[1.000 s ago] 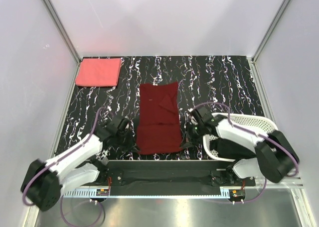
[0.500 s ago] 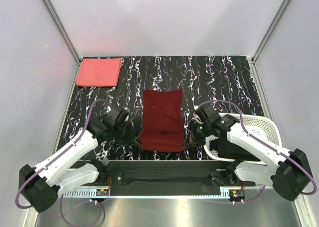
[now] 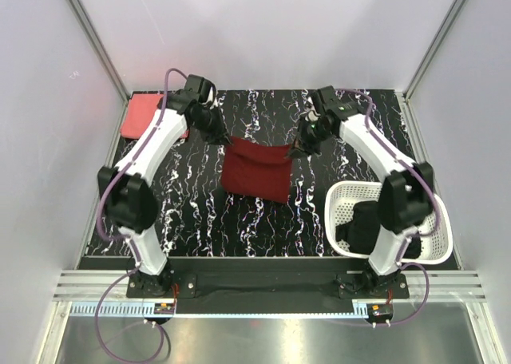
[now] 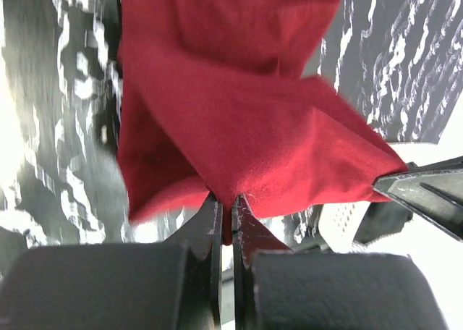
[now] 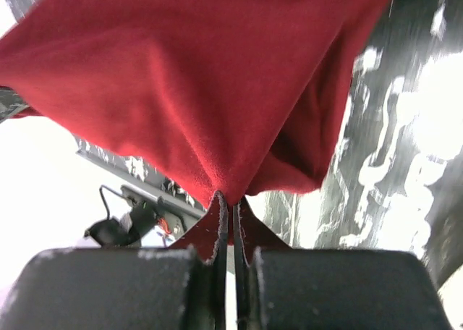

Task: Fold and stack the t-shirts
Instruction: Fold the tshirt

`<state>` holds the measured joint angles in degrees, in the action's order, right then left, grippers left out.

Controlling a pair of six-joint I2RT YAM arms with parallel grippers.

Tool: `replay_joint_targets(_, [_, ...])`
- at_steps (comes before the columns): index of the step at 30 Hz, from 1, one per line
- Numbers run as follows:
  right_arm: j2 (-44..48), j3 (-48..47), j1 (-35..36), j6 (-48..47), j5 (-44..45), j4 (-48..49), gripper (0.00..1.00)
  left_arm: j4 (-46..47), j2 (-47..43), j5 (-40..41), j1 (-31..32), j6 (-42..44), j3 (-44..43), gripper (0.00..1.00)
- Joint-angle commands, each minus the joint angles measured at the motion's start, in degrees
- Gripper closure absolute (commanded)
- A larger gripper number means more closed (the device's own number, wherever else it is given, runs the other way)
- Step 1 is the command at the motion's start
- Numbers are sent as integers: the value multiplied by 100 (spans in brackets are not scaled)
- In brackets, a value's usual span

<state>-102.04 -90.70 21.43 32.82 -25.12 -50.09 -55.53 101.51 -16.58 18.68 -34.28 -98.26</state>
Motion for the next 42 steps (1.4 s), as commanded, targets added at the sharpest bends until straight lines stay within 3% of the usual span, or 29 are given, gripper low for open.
replay_joint_targets(1, [-781, -1113, -139, -548, -177, -423, 100, -38, 728, -522, -101, 650, -920, 100])
replay_joint_targets(9, [-2247, -2179, -587, -241, -581, -28, 100, 464, 2547, -1198, -523, 467, -2222, 96])
replay_joint_targets(11, [-2556, -2610, -701, -197, -765, -80, 100, 717, 2934, -1426, -671, 309, -2373, 100])
replay_joint_targets(16, [-2936, -3103, -719, -223, -994, -186, 100, 1377, 2743, -1532, -743, 194, -2023, 100])
replay_joint_targets(20, [-2296, -2499, -702, -188, -1038, -89, 100, 1185, 2181, -1550, -734, 299, -1698, 100])
replay_joint_targets(24, [-1261, -1506, -614, -231, -1109, -238, 100, 1132, 857, -1498, -708, 317, -592, 100])
replay_joint_targets(29, [136, 445, -307, -189, -1152, -29, 100, 1193, -736, -1296, -392, 168, 1707, 100])
replay_joint_targets(32, [901, 1456, 0, -92, -1056, 86, 100, 1325, -1904, -1138, -111, -174, 3262, 100])
replay_joint_targets(36, [1703, 2757, 300, 399, -1249, 481, 100, 1308, -3188, -865, 294, -806, 4679, 100])
replay_joint_targets(42, [2522, 4208, 555, 919, -1267, 983, 100, 1422, -4456, -890, 602, -1335, 6098, 97])
